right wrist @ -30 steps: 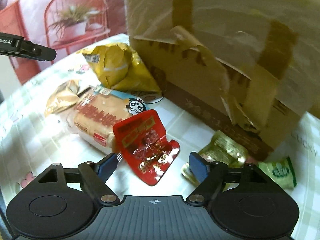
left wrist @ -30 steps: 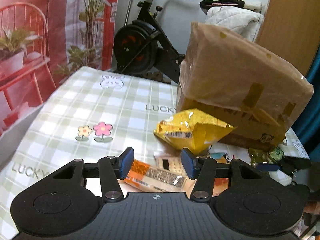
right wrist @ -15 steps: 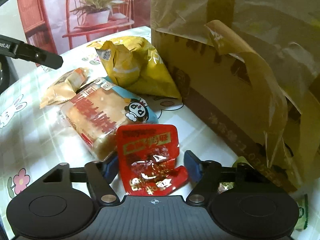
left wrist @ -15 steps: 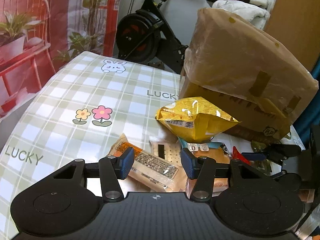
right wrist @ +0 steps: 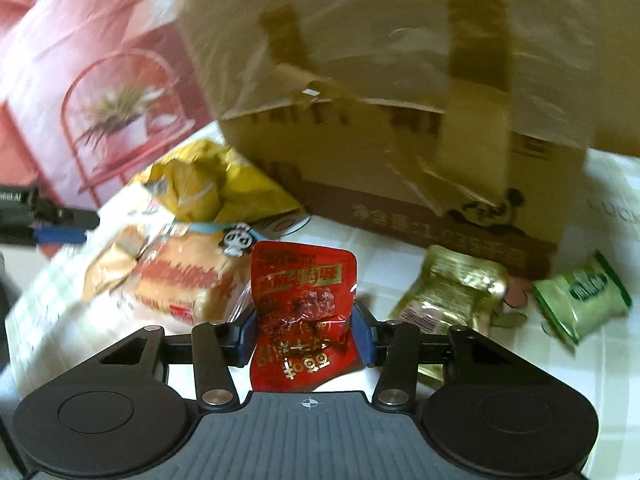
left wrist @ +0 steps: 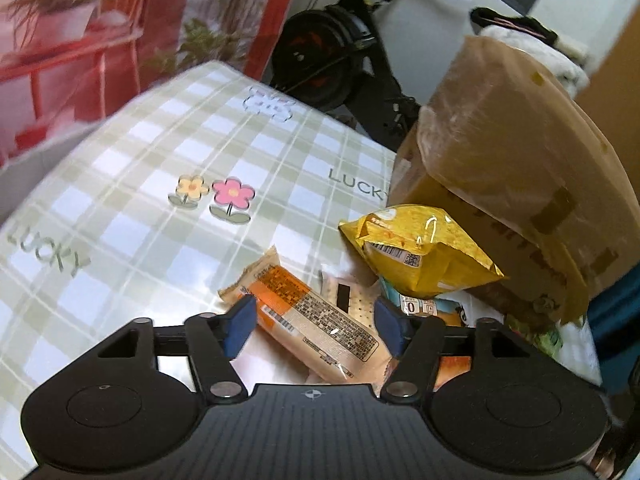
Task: Organize snacks
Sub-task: 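Grasp the red sachet with right tool while left grasps the orange-striped bar packet, then carry both packets over the box and open both tools to drop them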
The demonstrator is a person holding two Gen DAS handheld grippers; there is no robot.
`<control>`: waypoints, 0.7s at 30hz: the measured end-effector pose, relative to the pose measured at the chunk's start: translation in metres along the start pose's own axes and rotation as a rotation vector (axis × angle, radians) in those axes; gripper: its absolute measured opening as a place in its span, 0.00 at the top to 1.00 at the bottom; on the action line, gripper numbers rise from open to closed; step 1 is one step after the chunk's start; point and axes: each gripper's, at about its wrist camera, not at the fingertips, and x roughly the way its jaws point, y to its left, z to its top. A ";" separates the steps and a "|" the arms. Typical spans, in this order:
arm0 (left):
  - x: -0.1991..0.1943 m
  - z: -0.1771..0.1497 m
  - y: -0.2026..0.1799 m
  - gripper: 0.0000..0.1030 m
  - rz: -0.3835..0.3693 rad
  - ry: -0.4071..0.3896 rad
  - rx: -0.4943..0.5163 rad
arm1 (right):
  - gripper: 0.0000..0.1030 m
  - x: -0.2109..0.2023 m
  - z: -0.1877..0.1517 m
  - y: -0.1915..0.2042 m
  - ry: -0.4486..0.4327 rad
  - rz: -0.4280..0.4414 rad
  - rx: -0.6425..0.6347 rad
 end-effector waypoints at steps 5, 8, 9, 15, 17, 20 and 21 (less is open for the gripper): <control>0.019 0.002 -0.001 0.34 0.028 0.002 -0.080 | 0.57 -0.001 0.000 0.009 -0.015 -0.028 -0.003; 0.031 0.002 -0.005 0.34 0.058 0.013 -0.087 | 0.57 -0.003 0.002 0.013 -0.021 -0.042 -0.012; 0.035 0.001 -0.007 0.34 0.066 0.013 -0.077 | 0.57 -0.009 0.001 0.011 -0.023 -0.044 -0.012; 0.044 -0.010 -0.009 0.62 0.105 0.017 -0.013 | 0.57 -0.016 -0.001 0.011 -0.041 -0.054 -0.003; 0.036 -0.011 -0.010 0.63 0.116 -0.014 0.005 | 0.57 -0.022 -0.002 0.009 -0.056 -0.054 0.003; 0.012 -0.011 -0.015 0.63 0.127 -0.091 0.047 | 0.57 -0.033 0.000 0.009 -0.094 -0.031 -0.004; 0.002 -0.010 -0.019 0.63 0.130 -0.120 0.070 | 0.57 -0.037 0.001 0.011 -0.108 -0.026 -0.013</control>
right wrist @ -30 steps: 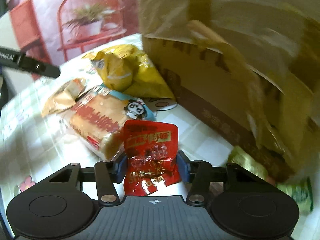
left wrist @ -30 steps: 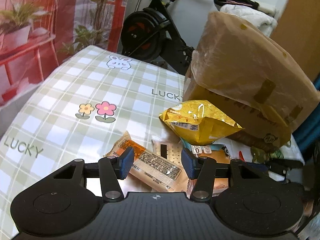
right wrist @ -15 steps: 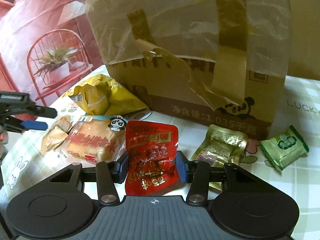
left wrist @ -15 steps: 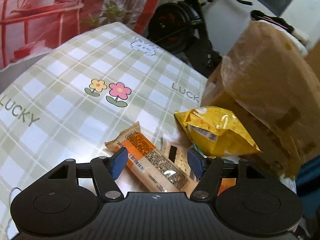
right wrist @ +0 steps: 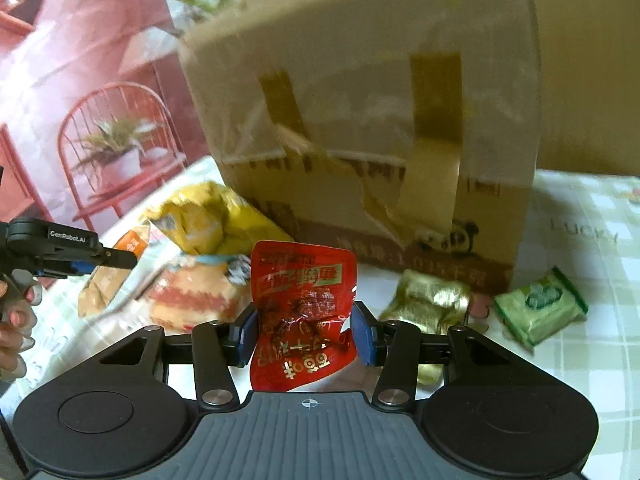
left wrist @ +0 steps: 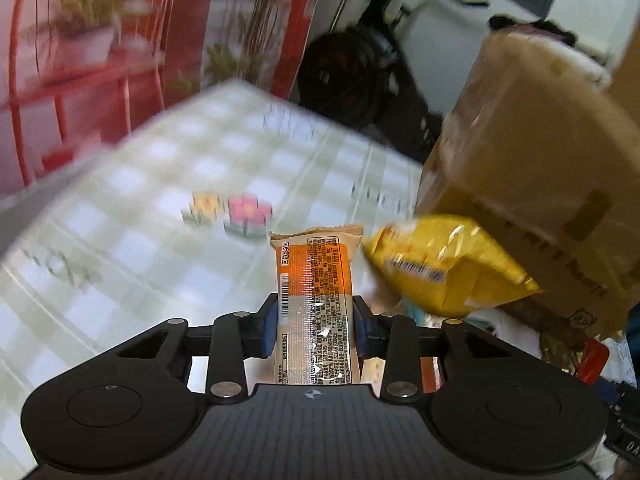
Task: Organize snacks
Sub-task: 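Carry both packets over the box and open both tools to drop them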
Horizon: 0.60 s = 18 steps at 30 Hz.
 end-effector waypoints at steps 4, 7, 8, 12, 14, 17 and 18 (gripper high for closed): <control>-0.039 0.014 -0.015 0.63 -0.004 -0.141 0.087 | 0.57 -0.019 0.018 0.009 -0.079 0.021 -0.054; -0.062 0.030 -0.030 0.63 -0.043 -0.236 0.116 | 0.57 -0.037 0.041 0.014 -0.160 0.037 -0.077; -0.068 0.038 -0.038 0.63 -0.064 -0.258 0.132 | 0.57 -0.044 0.051 0.015 -0.192 0.046 -0.085; -0.079 0.078 -0.072 0.63 -0.168 -0.318 0.205 | 0.57 -0.065 0.099 0.019 -0.292 0.085 -0.129; -0.081 0.098 -0.092 0.63 -0.207 -0.347 0.233 | 0.56 -0.072 0.129 0.018 -0.335 0.069 -0.158; -0.070 0.132 -0.124 0.63 -0.272 -0.355 0.265 | 0.56 -0.074 0.174 0.005 -0.381 0.016 -0.187; -0.066 0.137 -0.136 0.63 -0.272 -0.362 0.272 | 0.56 -0.071 0.187 -0.001 -0.386 -0.009 -0.198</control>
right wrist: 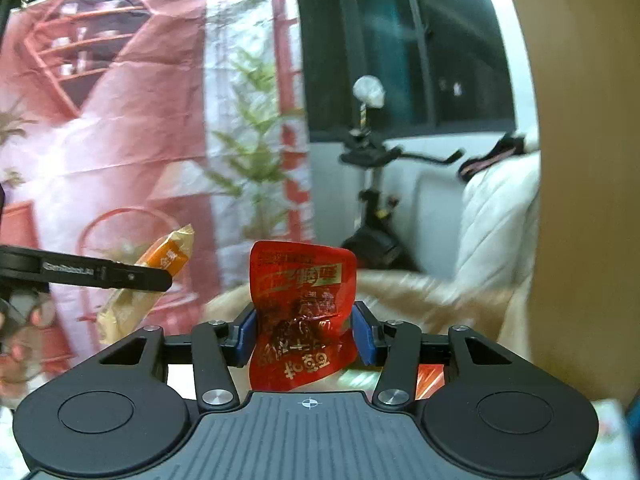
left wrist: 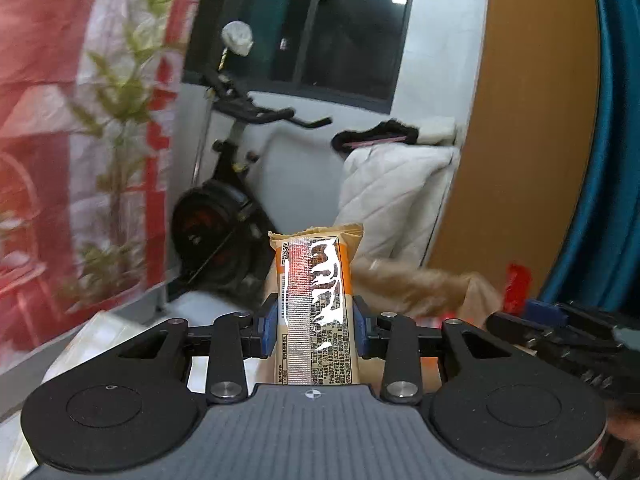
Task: Organize snacks
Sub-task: 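Carry both packets over the box and open both tools to drop them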
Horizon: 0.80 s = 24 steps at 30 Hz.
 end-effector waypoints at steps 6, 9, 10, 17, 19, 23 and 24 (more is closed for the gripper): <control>0.069 0.024 -0.028 0.63 -0.016 0.048 0.058 | 0.56 0.052 0.014 -0.051 0.085 -0.137 0.003; 0.096 0.020 -0.034 0.63 -0.013 0.080 0.067 | 0.55 0.067 0.001 -0.069 0.146 -0.179 0.044; 0.105 0.017 -0.035 0.63 -0.011 0.095 0.066 | 0.54 0.070 -0.004 -0.072 0.161 -0.191 0.052; 0.098 0.000 -0.021 0.39 -0.022 0.135 0.041 | 0.31 0.063 -0.030 -0.075 0.186 -0.199 0.099; 0.086 -0.001 -0.018 0.39 -0.023 0.141 0.045 | 0.28 0.054 -0.031 -0.072 0.175 -0.189 0.093; 0.063 -0.003 -0.013 0.34 -0.028 0.119 0.089 | 0.25 0.036 -0.029 -0.064 0.154 -0.167 0.118; 0.057 -0.004 -0.015 0.34 -0.022 0.112 0.100 | 0.23 0.032 -0.029 -0.062 0.148 -0.163 0.128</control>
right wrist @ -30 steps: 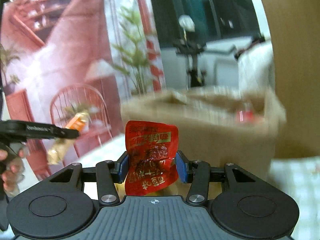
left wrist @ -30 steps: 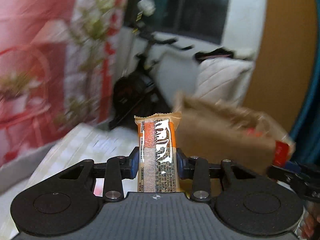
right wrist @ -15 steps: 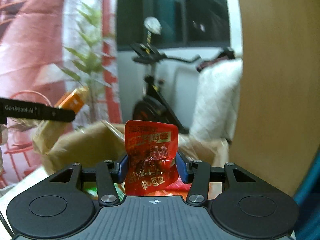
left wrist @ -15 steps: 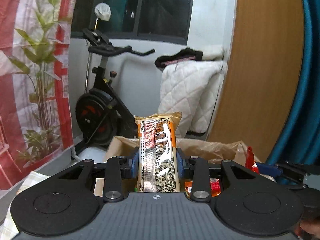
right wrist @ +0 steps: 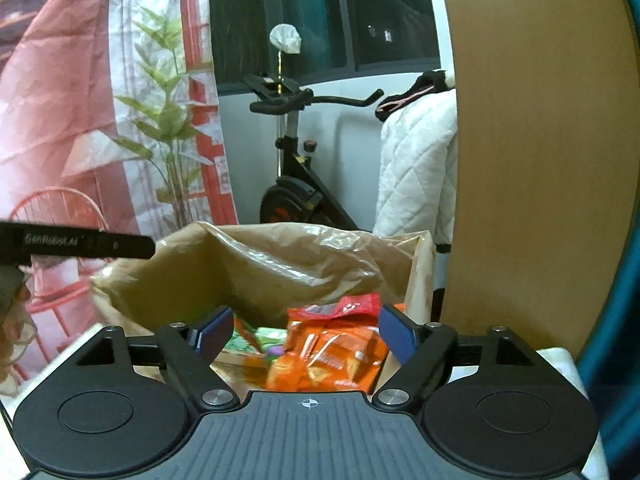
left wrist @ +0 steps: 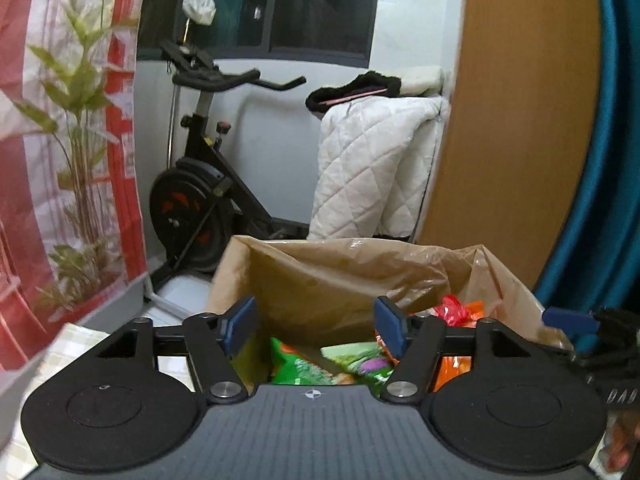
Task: Organize snacks
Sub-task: 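Carry both packets over the box and open both tools to drop them, then lower both tools toward the gold packet and bread packet in the pile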
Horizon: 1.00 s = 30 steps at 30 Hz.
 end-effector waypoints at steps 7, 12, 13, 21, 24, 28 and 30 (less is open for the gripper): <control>-0.048 -0.017 0.015 0.34 0.016 -0.024 -0.001 | 0.18 -0.035 -0.007 0.010 -0.035 0.029 0.015; -0.075 -0.039 0.022 0.34 0.043 -0.028 -0.002 | 0.11 -0.057 -0.016 0.018 -0.063 0.030 0.006; -0.080 -0.045 0.024 0.34 0.049 -0.028 -0.004 | 0.10 -0.061 -0.020 0.020 -0.069 0.033 0.007; -0.105 -0.092 0.041 0.34 0.096 0.004 -0.051 | 0.10 -0.075 -0.055 0.023 -0.045 0.049 0.048; -0.107 -0.106 0.050 0.34 0.111 0.027 -0.100 | 0.10 -0.074 -0.073 0.024 -0.006 0.055 0.065; -0.105 -0.120 0.053 0.34 0.127 0.054 -0.123 | 0.10 -0.069 -0.095 0.025 0.049 0.044 0.082; -0.104 -0.126 0.053 0.34 0.125 0.067 -0.128 | 0.10 -0.068 -0.104 0.025 0.069 0.036 0.082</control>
